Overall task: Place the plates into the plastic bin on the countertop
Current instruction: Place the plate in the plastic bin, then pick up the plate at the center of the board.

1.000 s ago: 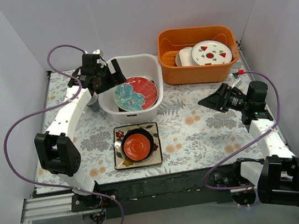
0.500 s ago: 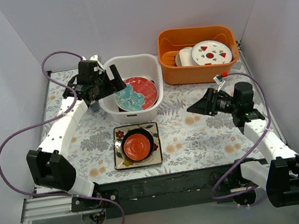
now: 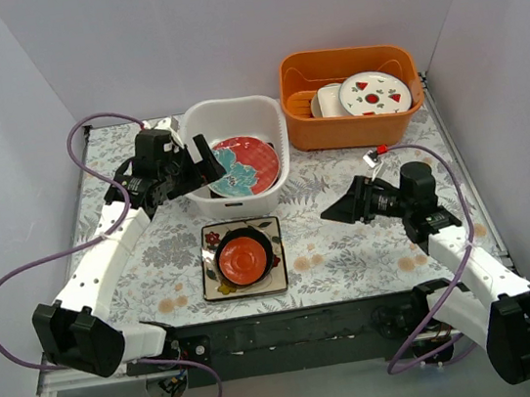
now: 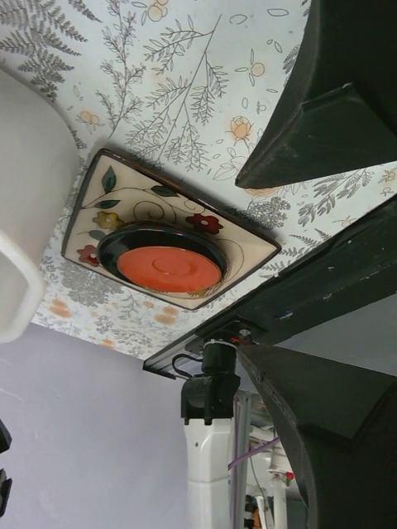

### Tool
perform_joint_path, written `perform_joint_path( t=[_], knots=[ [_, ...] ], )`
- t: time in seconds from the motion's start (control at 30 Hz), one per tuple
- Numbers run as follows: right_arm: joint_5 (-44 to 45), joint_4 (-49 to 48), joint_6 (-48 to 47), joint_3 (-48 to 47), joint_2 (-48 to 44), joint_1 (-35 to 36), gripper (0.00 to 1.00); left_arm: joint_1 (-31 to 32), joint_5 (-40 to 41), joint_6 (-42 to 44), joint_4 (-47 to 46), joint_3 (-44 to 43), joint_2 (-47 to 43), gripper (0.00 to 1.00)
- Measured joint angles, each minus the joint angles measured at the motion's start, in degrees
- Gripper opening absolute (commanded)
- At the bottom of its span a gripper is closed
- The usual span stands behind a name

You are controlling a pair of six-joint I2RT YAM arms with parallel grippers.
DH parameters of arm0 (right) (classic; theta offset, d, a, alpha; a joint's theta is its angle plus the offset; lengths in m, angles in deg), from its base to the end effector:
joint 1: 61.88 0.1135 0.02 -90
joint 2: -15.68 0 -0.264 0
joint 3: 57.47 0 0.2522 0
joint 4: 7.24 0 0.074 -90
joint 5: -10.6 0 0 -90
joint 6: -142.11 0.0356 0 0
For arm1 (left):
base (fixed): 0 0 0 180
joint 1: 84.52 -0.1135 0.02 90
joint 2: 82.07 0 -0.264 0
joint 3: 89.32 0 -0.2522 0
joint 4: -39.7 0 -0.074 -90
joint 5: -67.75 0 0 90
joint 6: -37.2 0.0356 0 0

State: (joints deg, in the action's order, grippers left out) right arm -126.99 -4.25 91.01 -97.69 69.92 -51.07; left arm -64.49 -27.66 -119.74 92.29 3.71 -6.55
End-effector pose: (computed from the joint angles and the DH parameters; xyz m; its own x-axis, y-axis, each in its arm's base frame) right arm 0.1956 0.0641 0.2380 -0.7386 0.2901 -0.6086 -0.4577 0.4470 0.7686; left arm 0.2653 -0.1003 0.3472 -0.6172 -0.7500 -0.2379 -0.4090 0.5642 -0.7172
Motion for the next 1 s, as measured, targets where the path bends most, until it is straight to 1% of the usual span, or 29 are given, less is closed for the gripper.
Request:
perform_joint_path(
  t=[0.03,0.13,0.4,0.57,0.7,1.0],
  knots=[
    [0.2,0.0,0.1,0.4,-0.1,0.4,0.78,0.2,0.0,-0.2,0.0,0.5,-0.5,0.96],
    [1.3,-1.0,0.2,2.2,-0.3,2.3,0.74,0.9,0.0,-0.9,0.3,2.0,-1.9,0.95],
    [4.3,-3.5,0.4,2.9,2.4,9.2,0.69,2.5,-0.5,-3.7,-0.1,8.9,-6.7,0.9],
    [6.9,-4.4,0.0,2.5,7.1,14.4,0.66,3.6,-1.2,-5.7,-0.7,13.1,-8.5,0.86],
    [9.0,-4.3,-0.3,0.1,11.8,18.9,0.63,4.5,-1.4,-7.5,-1.4,16.5,-9.6,0.82],
    [14.3,-4.9,-0.6,-4.5,19.8,26.6,0.6,5.8,-1.5,-10.8,-3.4,23.6,-12.7,0.8]
  ],
)
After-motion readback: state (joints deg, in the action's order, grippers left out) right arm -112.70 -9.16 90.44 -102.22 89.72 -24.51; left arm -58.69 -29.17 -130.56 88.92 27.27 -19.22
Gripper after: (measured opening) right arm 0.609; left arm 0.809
